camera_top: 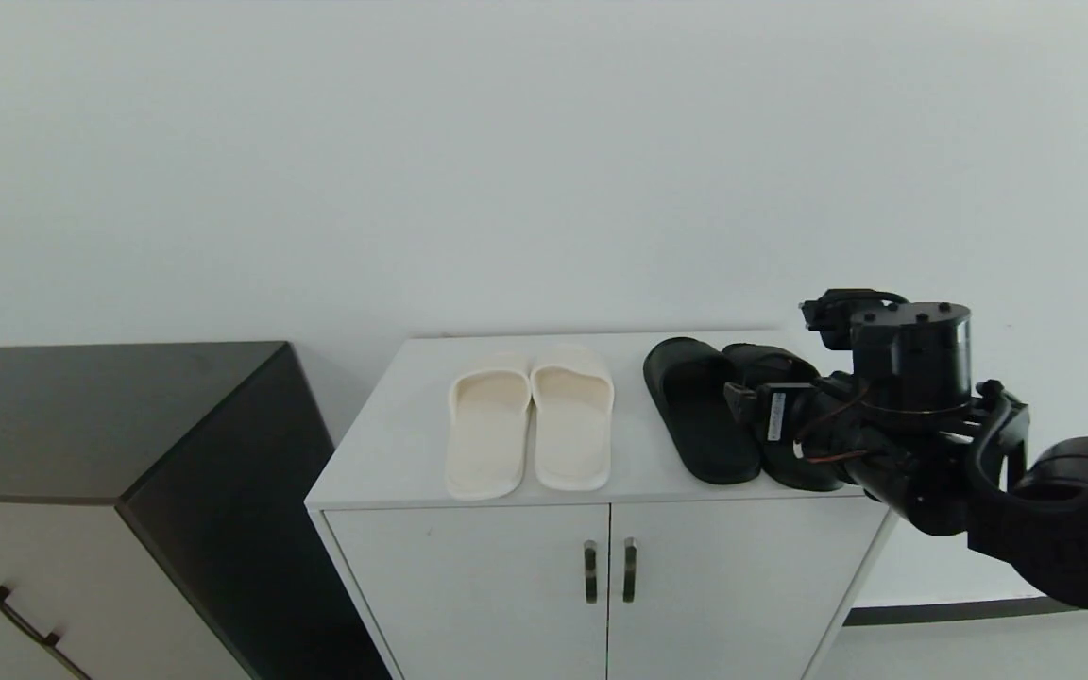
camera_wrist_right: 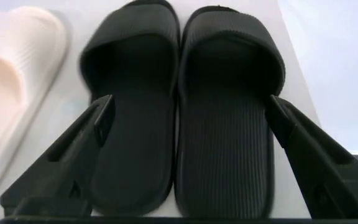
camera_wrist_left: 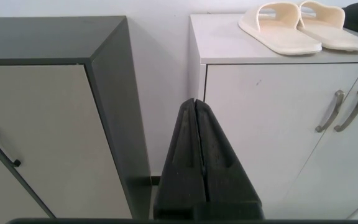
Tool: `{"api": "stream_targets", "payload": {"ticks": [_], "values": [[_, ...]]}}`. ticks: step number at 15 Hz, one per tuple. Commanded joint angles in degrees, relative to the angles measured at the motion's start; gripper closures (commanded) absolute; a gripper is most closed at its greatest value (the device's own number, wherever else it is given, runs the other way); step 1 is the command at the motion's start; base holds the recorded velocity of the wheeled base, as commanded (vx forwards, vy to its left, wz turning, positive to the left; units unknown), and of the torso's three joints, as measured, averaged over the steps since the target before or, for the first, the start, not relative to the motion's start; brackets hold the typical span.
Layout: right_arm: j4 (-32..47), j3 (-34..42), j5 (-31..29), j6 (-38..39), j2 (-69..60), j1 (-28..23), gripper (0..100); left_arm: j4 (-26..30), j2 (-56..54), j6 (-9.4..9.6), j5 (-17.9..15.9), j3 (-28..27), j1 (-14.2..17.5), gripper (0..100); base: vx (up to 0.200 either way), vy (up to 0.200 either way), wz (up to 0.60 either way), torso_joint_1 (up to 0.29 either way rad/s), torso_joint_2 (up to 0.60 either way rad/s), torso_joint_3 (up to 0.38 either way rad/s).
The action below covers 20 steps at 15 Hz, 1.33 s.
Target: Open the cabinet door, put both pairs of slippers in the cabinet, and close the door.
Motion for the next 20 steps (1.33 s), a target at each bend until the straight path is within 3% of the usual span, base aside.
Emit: {"api": "stream_targets", "payload": {"ticks": [1, 15, 16, 20], "values": [[-0.2, -3.7, -0.4, 0.0, 6.2, -1.3, 0, 0.0, 0.1, -0.03, 0.0, 0.0, 0.0, 100, 0.000, 0.000, 0.00, 0.000, 0.00, 0.000], [-2.5, -19.2, 3.1, -2.6, 20.8, -5.8, 0, 0.0, 0.1, -0.03, 0.0, 0.0, 0.0, 100, 0.000, 0.000, 0.00, 0.000, 0.00, 0.000], [-2.5, -20.5, 3.0, -2.6, 21.8, -5.8, 100, 0.0, 0.1, -0.03, 0.0, 0.0, 0.0, 100, 0.000, 0.000, 0.00, 0.000, 0.00, 0.000], [-2.4, -22.9, 3.0, -3.1, 22.7, -5.8, 100, 0.0, 0.1, -0.03, 0.0, 0.0, 0.0, 100, 0.000, 0.000, 0.00, 0.000, 0.00, 0.000]]}}
